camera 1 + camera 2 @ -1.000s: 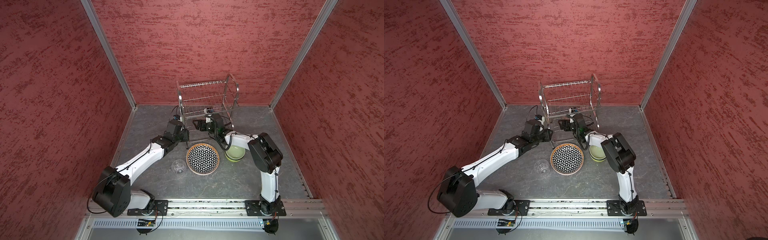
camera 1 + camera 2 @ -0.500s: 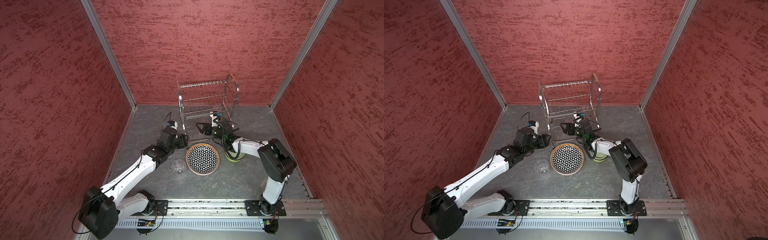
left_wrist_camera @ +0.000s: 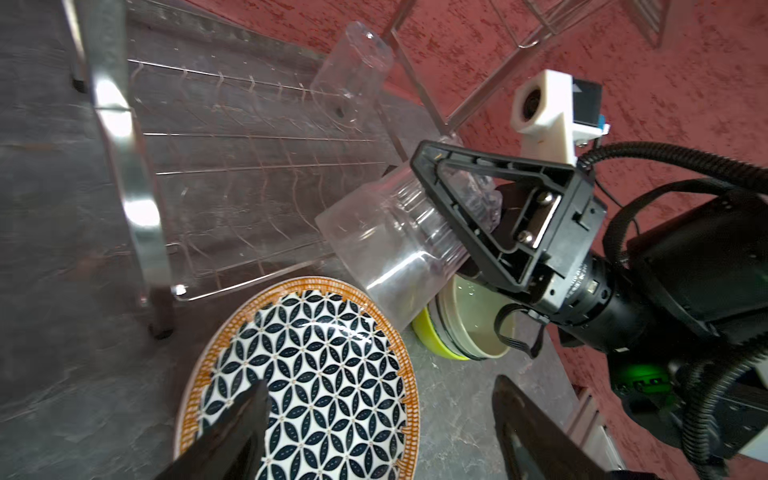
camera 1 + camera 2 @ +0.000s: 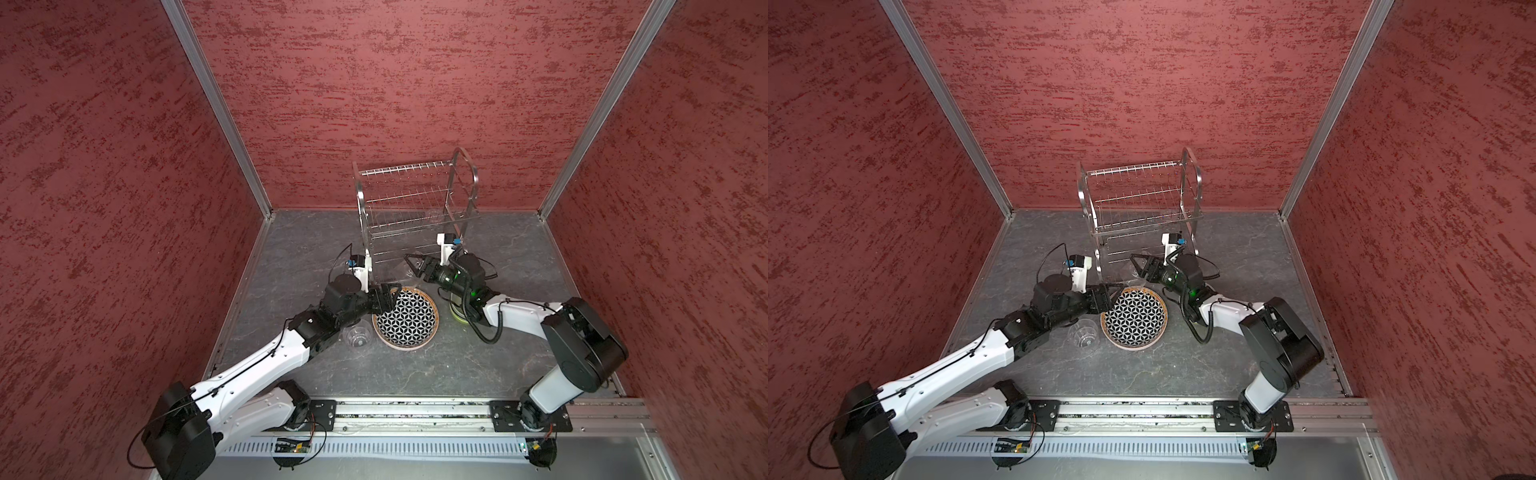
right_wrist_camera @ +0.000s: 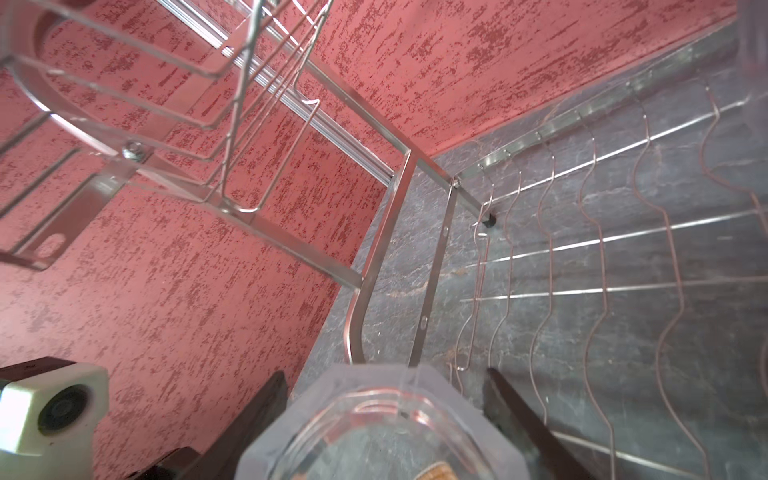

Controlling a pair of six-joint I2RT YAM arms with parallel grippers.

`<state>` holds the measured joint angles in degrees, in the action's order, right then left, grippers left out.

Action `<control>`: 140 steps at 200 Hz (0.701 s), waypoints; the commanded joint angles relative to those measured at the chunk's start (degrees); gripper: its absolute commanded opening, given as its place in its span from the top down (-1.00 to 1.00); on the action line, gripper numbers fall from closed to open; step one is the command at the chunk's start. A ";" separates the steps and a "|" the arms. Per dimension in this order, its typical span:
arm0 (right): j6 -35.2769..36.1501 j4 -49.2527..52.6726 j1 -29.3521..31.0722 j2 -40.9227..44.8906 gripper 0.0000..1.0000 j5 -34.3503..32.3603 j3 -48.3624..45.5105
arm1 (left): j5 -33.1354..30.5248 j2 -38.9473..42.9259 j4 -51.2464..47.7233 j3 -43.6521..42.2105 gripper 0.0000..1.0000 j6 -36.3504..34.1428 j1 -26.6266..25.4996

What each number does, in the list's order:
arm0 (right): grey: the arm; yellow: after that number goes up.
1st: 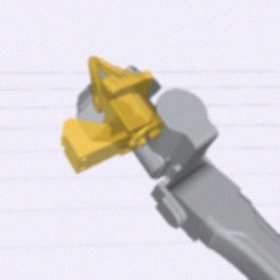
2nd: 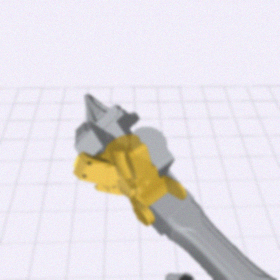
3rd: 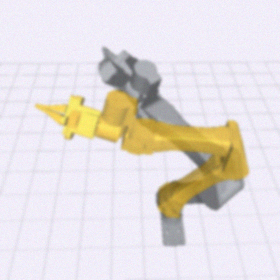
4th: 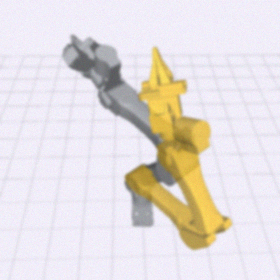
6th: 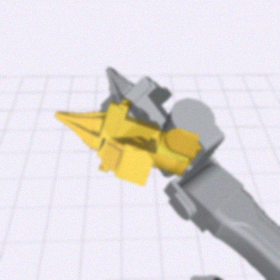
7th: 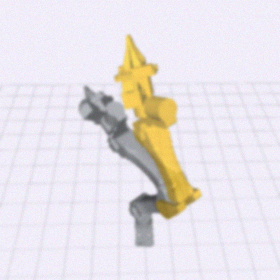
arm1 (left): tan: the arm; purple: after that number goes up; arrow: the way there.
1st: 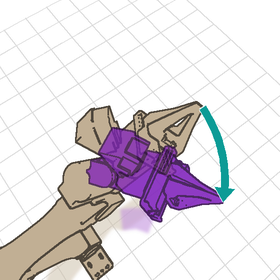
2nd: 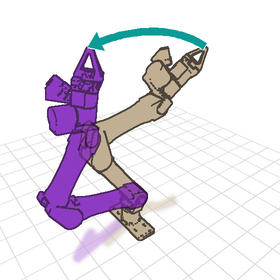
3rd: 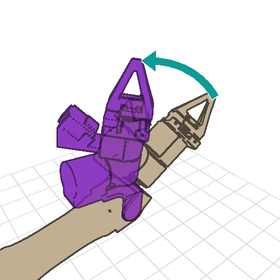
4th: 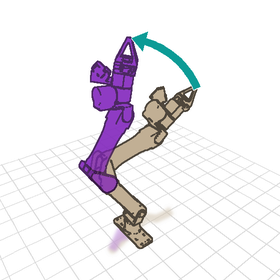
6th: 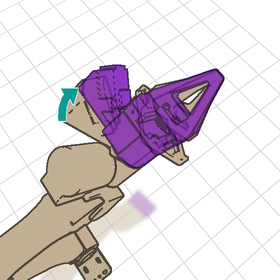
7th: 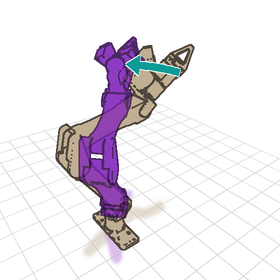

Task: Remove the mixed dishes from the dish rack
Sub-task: 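Grasp the clear cup with the left gripper while the right gripper holds it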

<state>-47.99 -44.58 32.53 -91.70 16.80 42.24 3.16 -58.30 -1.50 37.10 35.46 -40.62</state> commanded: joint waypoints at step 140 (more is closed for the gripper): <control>-17.24 -20.35 0.07 8.14 0.73 3.76 -8.72 | 13.89 -11.57 33.27 2.22 0.19 9.52 -0.95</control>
<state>-61.30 -58.08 32.53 -85.54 19.51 34.04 14.68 -68.75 23.51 36.95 43.13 -41.17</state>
